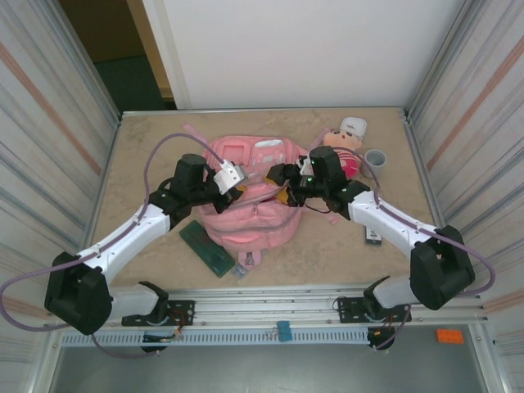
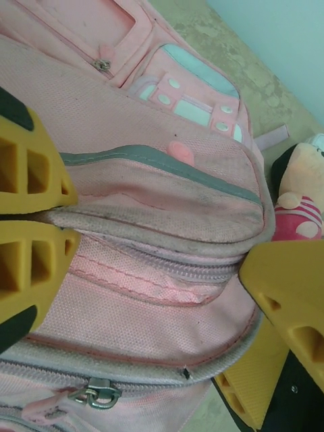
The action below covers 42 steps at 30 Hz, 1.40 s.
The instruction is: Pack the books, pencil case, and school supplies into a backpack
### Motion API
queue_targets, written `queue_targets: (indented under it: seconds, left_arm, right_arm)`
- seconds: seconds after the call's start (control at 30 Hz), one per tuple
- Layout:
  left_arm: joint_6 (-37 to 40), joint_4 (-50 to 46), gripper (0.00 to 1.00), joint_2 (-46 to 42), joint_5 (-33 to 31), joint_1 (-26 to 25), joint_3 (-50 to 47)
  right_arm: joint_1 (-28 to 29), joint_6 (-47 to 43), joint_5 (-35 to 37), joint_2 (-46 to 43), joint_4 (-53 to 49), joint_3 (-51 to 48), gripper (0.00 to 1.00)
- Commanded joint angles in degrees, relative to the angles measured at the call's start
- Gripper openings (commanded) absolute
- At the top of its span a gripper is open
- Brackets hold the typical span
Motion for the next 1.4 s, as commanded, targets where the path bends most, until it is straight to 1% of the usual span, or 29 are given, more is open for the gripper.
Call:
queue_targets:
  seconds: [0.0, 0.03, 0.07, 0.13, 0.17, 0.2, 0.23, 0.33, 0.4, 0.47, 0.57, 0.7, 0.77, 0.87, 0.93, 1.03, 1.23, 1.37]
  left_arm:
    - [0.9, 3.8, 0.0, -1.3, 7.4, -1.0, 1.6]
    - [0.1, 3.6, 0.0, -1.1, 6.8, -1.0, 1.7]
    - [-1.5, 3.3, 0.0, -0.9, 5.0, -0.9, 2.3]
    - [-7.8, 2.2, 0.0, -0.9, 0.7, -1.0, 3.9]
    - [-10.4, 0.8, 0.06, -1.0, 0.1, -1.0, 5.0]
    - [-12.1, -1.1, 0.12, -1.1, -0.1, -0.9, 5.8]
    - [-14.0, -3.1, 0.17, -1.6, -0.2, -1.1, 6.8]
    - [-24.1, -8.4, 0.32, -3.8, -3.8, -2.0, 8.8]
    - [-31.7, -12.1, 0.36, -6.0, -5.7, -2.5, 9.2]
    - [-39.7, -15.8, 0.39, -8.4, -7.4, -3.4, 8.7]
    - [-50.0, -19.6, 0.41, -12.7, -9.7, -6.2, 6.5]
    - [-60.6, -19.3, 0.42, -17.9, -13.0, -11.5, 1.1]
    - [-64.5, -17.9, 0.42, -18.6, -13.4, -13.1, -1.4]
    - [-67.8, -16.2, 0.43, -17.6, -12.8, -14.1, -3.6]
    - [-68.3, -15.7, 0.43, -16.5, -13.9, -14.5, -3.7]
    - [-67.1, -14.0, 0.43, -14.0, -14.6, -14.9, -3.3]
    - [-65.7, -10.6, 0.42, -8.3, -14.0, -15.7, -1.5]
    - [-64.8, -10.0, 0.4, -5.1, -15.3, -16.5, -0.7]
  right_arm:
    - [0.8, 2.6, 4.1, 1.5, 4.2, 0.7, 0.41]
    - [1.1, 2.7, 5.0, 1.1, 4.5, 0.4, 0.29]
    - [1.3, 2.7, 6.2, 0.5, 4.6, -0.1, 0.19]
    - [1.7, 2.9, 8.2, -0.7, 4.6, -1.1, 0.1]
    - [1.9, 3.0, 8.7, -1.1, 4.9, -1.4, 0.07]
    - [2.0, 3.1, 9.1, -1.3, 5.2, -1.6, 0.06]
    - [2.3, 3.3, 9.7, -1.5, 5.4, -1.8, 0.06]
    - [3.2, 3.1, 11.1, -2.0, 5.8, -1.8, 0.05]
    - [3.6, 2.9, 11.5, -2.0, 6.0, -1.5, 0.05]
    - [4.0, 2.6, 11.8, -1.9, 5.9, -1.2, 0.05]
    - [4.4, 2.0, 12.3, -2.2, 5.2, -0.8, 0.04]
    - [4.6, 0.6, 13.0, -2.0, 2.7, 0.7, 0.04]
    - [4.5, 0.0, 12.9, -1.7, 2.0, 1.5, 0.04]
    - [4.8, -0.1, 12.5, -1.2, 2.3, 2.0, 0.04]
    - [5.1, -0.1, 12.6, -1.1, 2.4, 2.0, 0.04]
    - [5.5, 0.2, 12.5, -0.5, 2.7, 2.0, 0.04]
    - [6.1, 0.3, 12.2, 0.0, 2.7, 3.1, 0.04]
    - [6.4, 0.2, 12.0, 0.3, 2.0, 4.0, 0.04]
